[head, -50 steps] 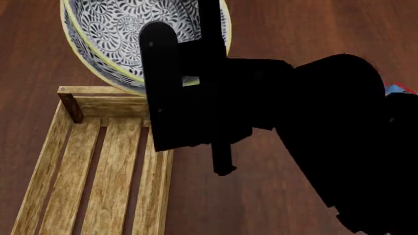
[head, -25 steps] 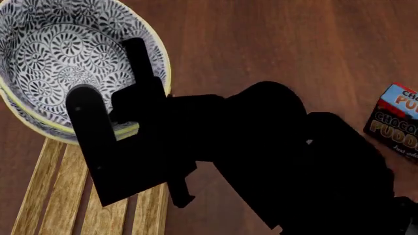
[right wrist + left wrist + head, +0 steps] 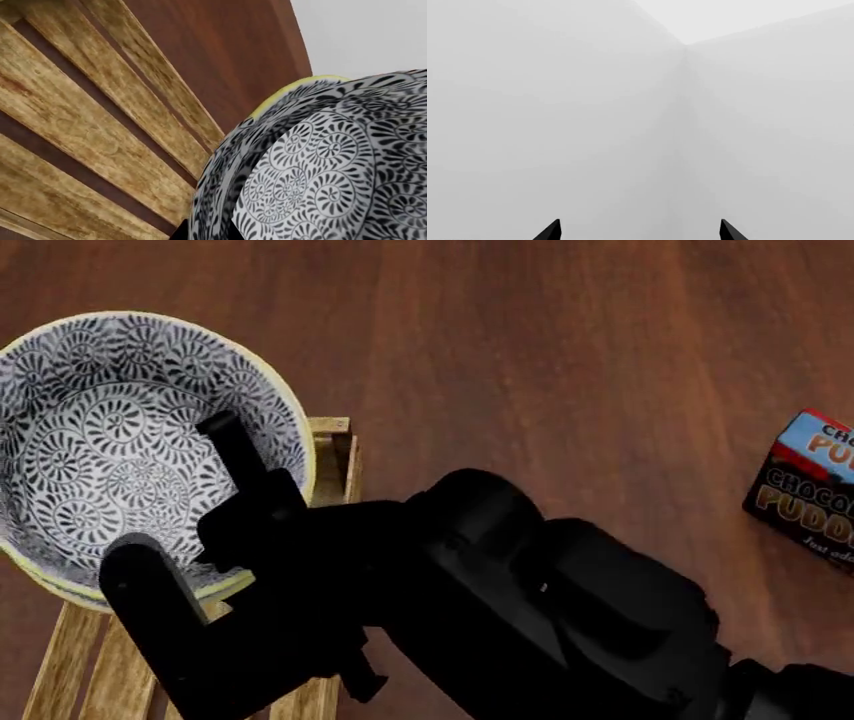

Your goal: Stack the left bowl on the right bowl and place them in the tray.

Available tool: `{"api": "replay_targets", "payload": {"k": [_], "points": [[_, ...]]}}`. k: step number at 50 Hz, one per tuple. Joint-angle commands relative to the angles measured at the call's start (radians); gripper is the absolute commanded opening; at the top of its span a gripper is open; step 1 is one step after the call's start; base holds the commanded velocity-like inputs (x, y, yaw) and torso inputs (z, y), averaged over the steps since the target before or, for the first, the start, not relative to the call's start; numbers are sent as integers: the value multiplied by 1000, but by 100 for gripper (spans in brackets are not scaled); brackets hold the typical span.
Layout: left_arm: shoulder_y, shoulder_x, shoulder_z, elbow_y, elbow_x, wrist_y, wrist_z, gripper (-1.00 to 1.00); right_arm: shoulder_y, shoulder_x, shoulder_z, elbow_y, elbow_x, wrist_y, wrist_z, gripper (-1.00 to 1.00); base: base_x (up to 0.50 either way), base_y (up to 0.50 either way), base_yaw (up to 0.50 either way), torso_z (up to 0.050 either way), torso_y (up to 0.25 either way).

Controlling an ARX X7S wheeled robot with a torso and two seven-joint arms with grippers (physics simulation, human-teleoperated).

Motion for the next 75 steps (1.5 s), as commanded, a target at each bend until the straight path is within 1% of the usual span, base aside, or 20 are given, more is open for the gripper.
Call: {"api": "replay_targets", "payload": {"k": [1,9,17,28,53,59,75], "points": [[0,54,-10,0,0,4,44,100,-2,-14,-43,39,-79,-56,33,-100,0,0,0,0,0],[0,71,6,0,13,14,54,100,-25,-30,-94,83,-135,-72,50,-100,0,0,0,1,0],[0,125,-4,0,16,16,94,100,-56,-76,-128,151,-168,-78,88,-100,0,0,0,0,1],[0,152,38,0,51,38,100,100,-78,-124,-153,232,-181,-99,121,-100,0,0,0,0,1],[0,237,64,0,82,54,150,100,-131,-198,-222,384,-210,-155,169,-100,0,0,0,0,0],[0,244,51,0,74,48,157,100,-144,-221,-240,446,-219,-165,185,-100,0,0,0,0,2],[0,260,79,0,97,54,155,100,-170,-256,-267,485,-229,-177,199,-100,1,2,2,0,0]]}}
